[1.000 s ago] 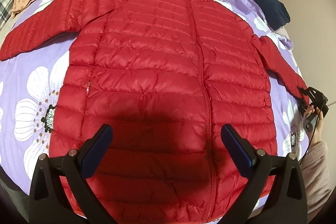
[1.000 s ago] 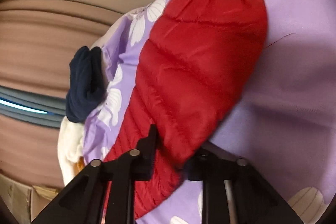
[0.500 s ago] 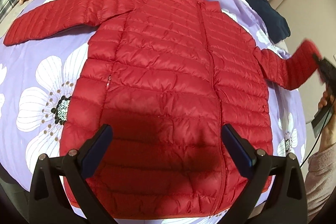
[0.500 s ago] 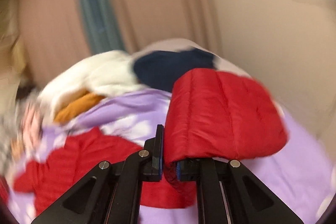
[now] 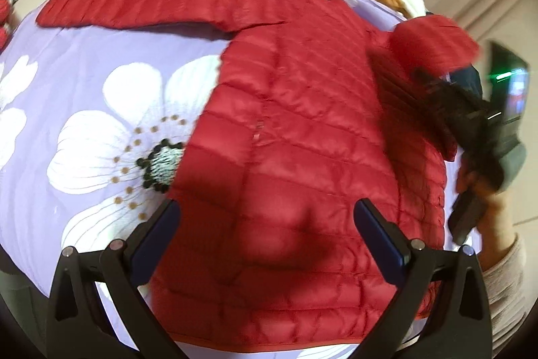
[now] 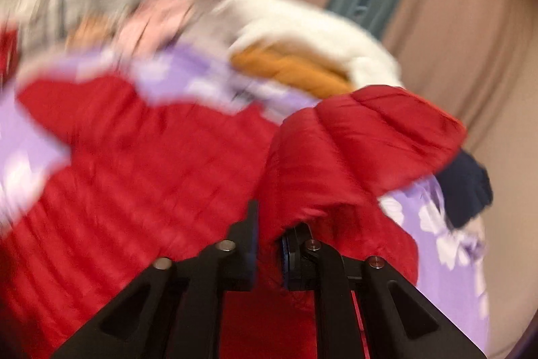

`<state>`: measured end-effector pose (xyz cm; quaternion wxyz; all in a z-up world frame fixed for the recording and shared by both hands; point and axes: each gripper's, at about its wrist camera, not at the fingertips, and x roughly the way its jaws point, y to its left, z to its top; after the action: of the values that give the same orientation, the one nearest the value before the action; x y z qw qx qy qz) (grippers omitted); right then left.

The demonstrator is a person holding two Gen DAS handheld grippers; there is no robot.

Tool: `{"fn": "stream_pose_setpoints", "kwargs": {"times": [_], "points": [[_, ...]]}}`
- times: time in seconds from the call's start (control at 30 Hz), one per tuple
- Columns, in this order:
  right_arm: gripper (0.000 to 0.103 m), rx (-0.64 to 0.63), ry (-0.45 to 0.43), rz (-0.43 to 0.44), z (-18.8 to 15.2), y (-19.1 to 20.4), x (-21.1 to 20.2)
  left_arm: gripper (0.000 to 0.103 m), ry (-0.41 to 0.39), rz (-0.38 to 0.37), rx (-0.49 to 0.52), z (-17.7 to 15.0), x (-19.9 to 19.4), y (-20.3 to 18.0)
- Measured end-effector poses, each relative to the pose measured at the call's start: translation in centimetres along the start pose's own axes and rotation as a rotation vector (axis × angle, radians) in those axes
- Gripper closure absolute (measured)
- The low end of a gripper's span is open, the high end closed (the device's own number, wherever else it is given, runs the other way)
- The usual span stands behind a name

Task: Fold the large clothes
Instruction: 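Fold the held sleeve across the jacket body with the right tool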

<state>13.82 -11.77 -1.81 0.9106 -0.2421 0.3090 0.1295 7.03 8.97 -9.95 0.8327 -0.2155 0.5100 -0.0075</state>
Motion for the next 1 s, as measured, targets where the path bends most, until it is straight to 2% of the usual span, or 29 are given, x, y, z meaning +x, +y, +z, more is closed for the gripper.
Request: {"fn": "stream_pose_setpoints", "kwargs": {"times": [0.1, 0.17, 0.23, 0.3, 0.4, 0.5, 0.53, 0.6, 0.63, 0.7, 0.8, 0.87, 0.93, 1.0], "points": [[0.091, -0.15, 0.085, 0.029, -1.2, 3.7, 1.7, 0.0, -0.006, 0.004, -0.019, 0.1, -0.2, 1.1], [0.089, -0.17, 0.115, 0.052, -1.3, 4.5, 2.5, 0.0, -0.009, 0.002, -0.035, 0.2, -0.3, 1.8], [0.074, -0.144, 0.129, 0.103, -1.3, 4.0, 2.2, 0.0, -0.01, -0.003, -0.046, 0.3, -0.2, 2.4], [0.066, -0.106, 0.124, 0.178, -1.3, 2.5, 0.8, 0.0, -0.01, -0.009, -0.058, 0.4, 0.0, 2.9], [0.065, -0.034, 0.079, 0.303, -0.6, 1.0, -0.4, 0.0, -0.01, -0.031, -0.075, 0.8, 0.3, 3.7], [0.065, 0.127, 0.029, 0.467, 0.5, -0.2, -0.8, 0.0, -0.021, -0.045, -0.095, 1.2, 0.3, 4.7], [0.065, 0.191, 0.013, 0.485, 0.8, -0.7, -0.3, 0.0, -0.025, -0.047, -0.103, 1.3, 0.2, 5.0], [0.068, 0.277, 0.026, 0.431, 1.4, -1.2, 1.4, 0.0, -0.028, -0.038, -0.128, 1.5, 0.1, 5.8], [0.071, 0.315, 0.065, 0.376, 1.7, -0.9, 3.2, 0.0, -0.029, -0.034, -0.137, 1.5, -0.1, 6.2], [0.075, 0.353, 0.136, 0.358, 2.0, 0.2, 6.0, 0.0, -0.033, -0.025, -0.154, 1.6, -0.4, 7.0], [0.075, 0.273, 0.205, 0.398, 2.3, 4.3, 8.6, 0.0, -0.036, -0.015, -0.17, 1.8, -0.7, 8.0], [0.075, 0.21, 0.211, 0.443, 2.6, 6.8, 8.8, 0.0, -0.044, -0.015, -0.188, 2.4, -0.7, 8.8], [0.075, 0.156, 0.197, 0.419, 3.1, 8.4, 8.6, 0.0, -0.058, -0.002, -0.21, 3.6, -0.4, 9.7], [0.075, 0.176, 0.206, 0.409, 3.8, 8.5, 8.6, 0.0, -0.062, -0.014, -0.241, 4.6, -0.3, 10.6]]}}
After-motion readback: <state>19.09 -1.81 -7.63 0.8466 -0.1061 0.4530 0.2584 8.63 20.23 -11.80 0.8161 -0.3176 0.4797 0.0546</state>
